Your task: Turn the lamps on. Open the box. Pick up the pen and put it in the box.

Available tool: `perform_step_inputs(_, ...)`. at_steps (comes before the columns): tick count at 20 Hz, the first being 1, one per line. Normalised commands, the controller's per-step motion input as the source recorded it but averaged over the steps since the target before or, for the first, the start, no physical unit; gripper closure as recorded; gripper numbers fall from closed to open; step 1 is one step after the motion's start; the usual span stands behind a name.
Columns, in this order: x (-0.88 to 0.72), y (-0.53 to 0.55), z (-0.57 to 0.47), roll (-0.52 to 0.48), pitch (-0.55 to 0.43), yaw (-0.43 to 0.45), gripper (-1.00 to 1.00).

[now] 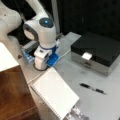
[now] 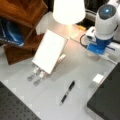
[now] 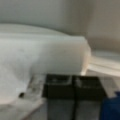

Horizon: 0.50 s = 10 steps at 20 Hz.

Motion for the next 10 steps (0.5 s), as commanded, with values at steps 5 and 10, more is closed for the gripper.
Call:
perform_step_inputs(5,-0.6,0.0,-0.32,-0.039,-0.386,-0.037,1.0)
perform_step_inputs(10,-0.63,0.01,-0.22,-0.046,-0.333,-0.05,1.0)
